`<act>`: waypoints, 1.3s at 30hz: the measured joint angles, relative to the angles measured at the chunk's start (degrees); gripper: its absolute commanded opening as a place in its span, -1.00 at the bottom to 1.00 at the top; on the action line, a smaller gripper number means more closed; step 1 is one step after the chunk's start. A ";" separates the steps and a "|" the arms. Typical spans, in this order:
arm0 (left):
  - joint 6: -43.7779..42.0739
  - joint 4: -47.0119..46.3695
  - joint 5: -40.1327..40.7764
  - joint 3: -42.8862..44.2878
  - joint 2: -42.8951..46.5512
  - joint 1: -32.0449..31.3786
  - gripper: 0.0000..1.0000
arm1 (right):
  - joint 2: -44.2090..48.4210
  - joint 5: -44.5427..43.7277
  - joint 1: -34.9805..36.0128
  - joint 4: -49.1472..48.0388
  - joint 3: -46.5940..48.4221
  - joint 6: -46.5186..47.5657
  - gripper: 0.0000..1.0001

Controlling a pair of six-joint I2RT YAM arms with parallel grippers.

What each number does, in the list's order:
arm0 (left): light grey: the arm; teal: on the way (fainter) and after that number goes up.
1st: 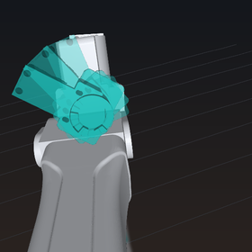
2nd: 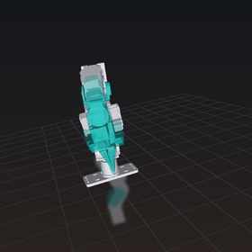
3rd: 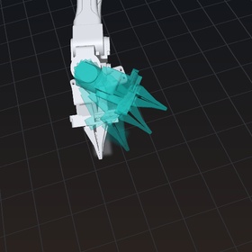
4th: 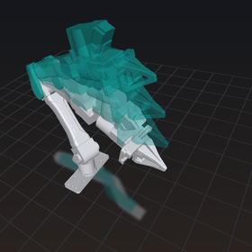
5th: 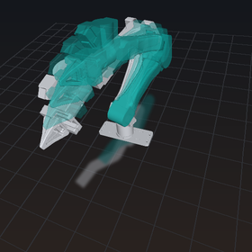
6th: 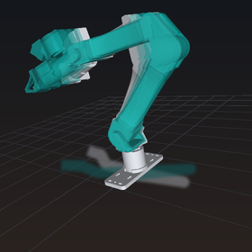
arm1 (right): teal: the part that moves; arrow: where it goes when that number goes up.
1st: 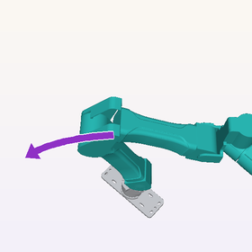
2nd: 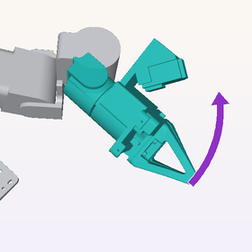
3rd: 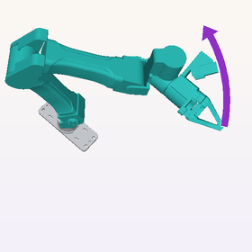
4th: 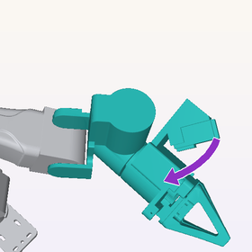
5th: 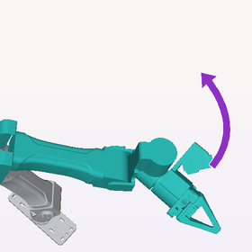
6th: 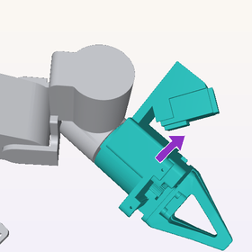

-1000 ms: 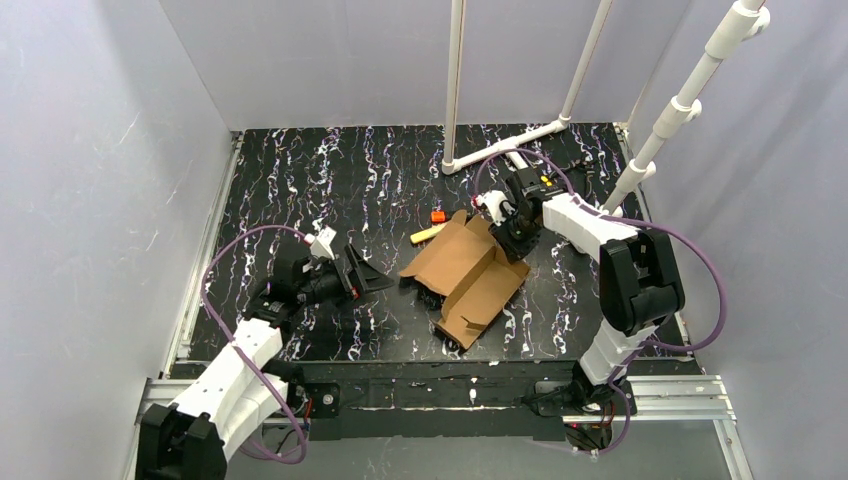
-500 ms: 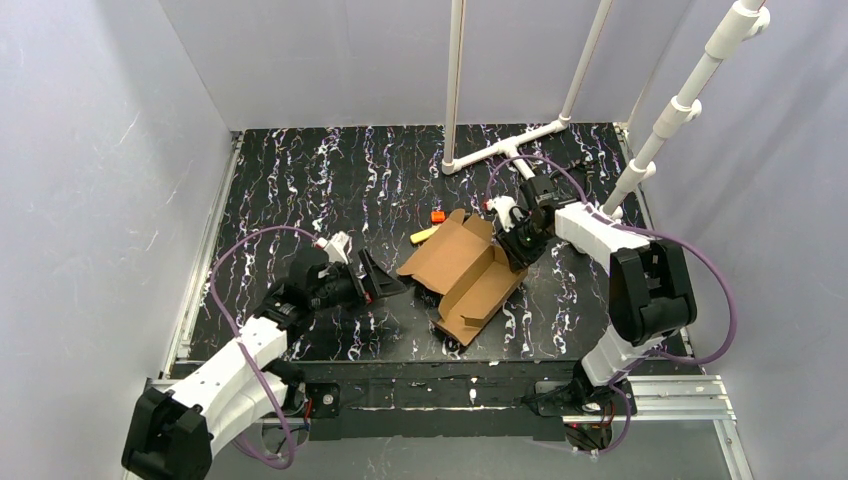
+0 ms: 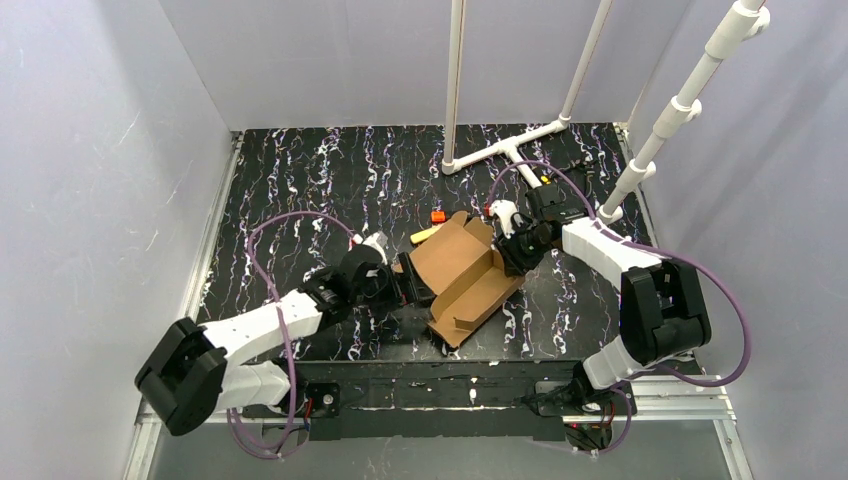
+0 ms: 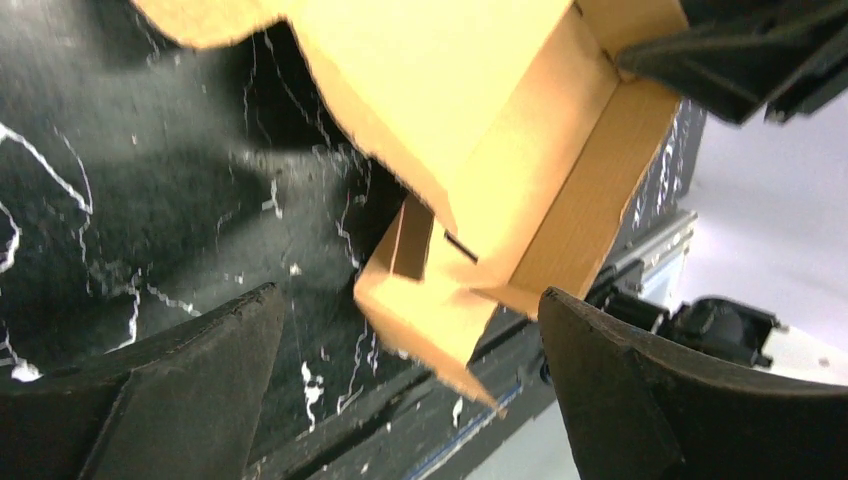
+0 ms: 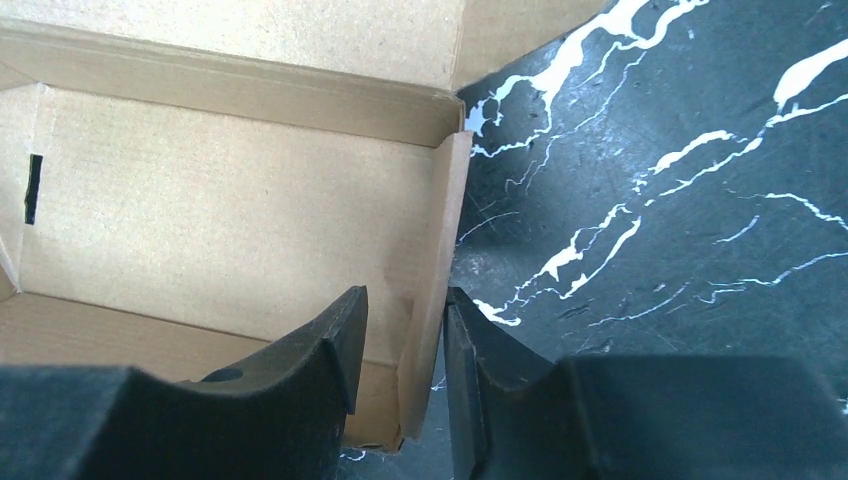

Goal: Fold the paper box

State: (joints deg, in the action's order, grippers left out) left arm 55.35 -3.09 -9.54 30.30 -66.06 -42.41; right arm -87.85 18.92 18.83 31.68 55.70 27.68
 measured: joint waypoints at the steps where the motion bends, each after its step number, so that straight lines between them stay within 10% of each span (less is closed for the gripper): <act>1: 0.28 -0.15 1.40 1.07 -1.44 -0.35 0.94 | 0.09 0.22 0.00 -0.57 -0.55 0.04 -0.16; 11: 9.73 -7.85 9.49 4.17 -14.40 -0.63 0.53 | 0.11 1.29 -0.24 -3.78 -2.69 -0.07 -0.16; 24: 14.25 -14.60 11.10 4.37 -18.36 -0.74 -0.97 | 1.68 3.87 -1.99 -4.92 -3.89 -0.33 -0.13; 39: 1.95 -14.93 25.22 4.13 -9.31 -9.38 -1.00 | 3.54 15.34 -7.85 -1.86 -4.42 1.22 0.11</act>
State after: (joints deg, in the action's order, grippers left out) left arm 57.30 -18.02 15.68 34.44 -75.37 -51.79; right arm -84.31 34.26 10.98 29.82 51.29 28.91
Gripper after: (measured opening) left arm 0.014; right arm 0.549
